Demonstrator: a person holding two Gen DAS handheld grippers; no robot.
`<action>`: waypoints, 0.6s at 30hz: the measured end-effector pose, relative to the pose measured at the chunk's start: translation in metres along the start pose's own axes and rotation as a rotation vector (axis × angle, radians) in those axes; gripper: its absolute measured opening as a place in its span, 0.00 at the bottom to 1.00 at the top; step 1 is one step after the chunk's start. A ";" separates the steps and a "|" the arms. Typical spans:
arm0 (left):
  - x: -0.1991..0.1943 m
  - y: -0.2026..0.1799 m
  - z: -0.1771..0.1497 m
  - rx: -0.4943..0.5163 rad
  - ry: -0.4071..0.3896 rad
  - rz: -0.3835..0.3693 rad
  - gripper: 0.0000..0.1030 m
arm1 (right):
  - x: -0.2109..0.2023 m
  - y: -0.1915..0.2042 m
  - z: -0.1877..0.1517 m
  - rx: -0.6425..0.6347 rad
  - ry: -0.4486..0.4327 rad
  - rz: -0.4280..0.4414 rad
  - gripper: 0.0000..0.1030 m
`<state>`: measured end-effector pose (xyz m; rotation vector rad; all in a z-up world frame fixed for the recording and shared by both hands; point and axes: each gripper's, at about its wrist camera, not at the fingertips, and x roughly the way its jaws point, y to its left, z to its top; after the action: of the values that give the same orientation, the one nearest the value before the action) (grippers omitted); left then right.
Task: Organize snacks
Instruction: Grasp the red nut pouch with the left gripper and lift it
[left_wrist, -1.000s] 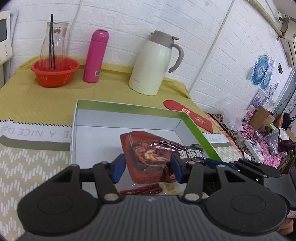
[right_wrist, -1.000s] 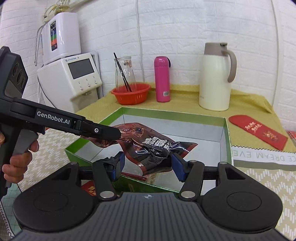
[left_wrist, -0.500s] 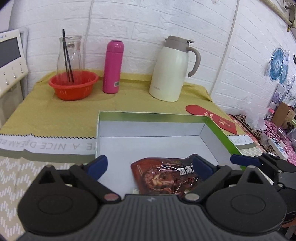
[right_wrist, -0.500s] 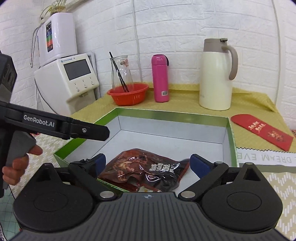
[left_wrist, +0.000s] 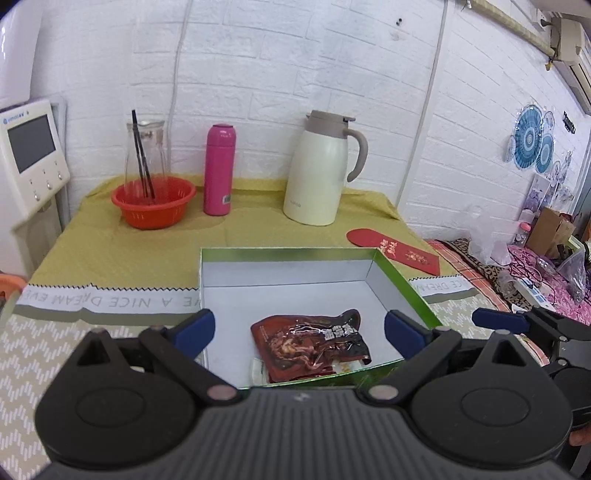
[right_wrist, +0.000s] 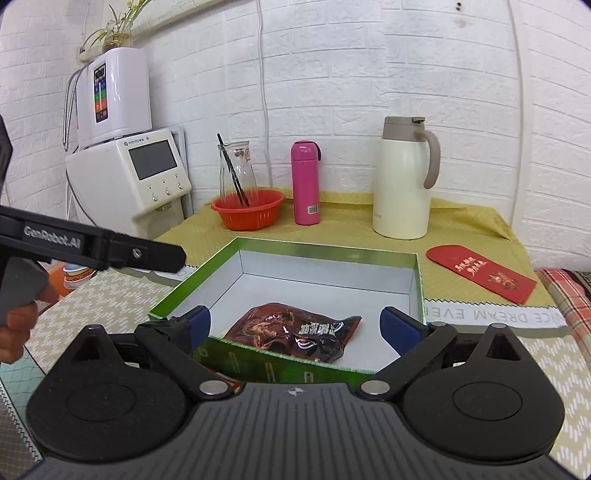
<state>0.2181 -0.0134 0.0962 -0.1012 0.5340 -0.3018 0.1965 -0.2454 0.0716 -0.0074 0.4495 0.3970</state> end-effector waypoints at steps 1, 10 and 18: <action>-0.009 -0.001 -0.001 -0.003 -0.008 -0.001 0.94 | -0.006 0.002 -0.001 0.000 -0.004 -0.001 1.00; -0.058 -0.003 -0.040 -0.048 -0.002 -0.041 0.94 | -0.057 0.013 -0.026 0.048 -0.074 0.015 1.00; -0.050 0.009 -0.107 -0.191 0.104 -0.089 0.94 | -0.067 0.013 -0.082 0.194 -0.025 0.016 1.00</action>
<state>0.1244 0.0085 0.0270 -0.2962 0.6623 -0.3440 0.1023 -0.2657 0.0273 0.1897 0.4618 0.3674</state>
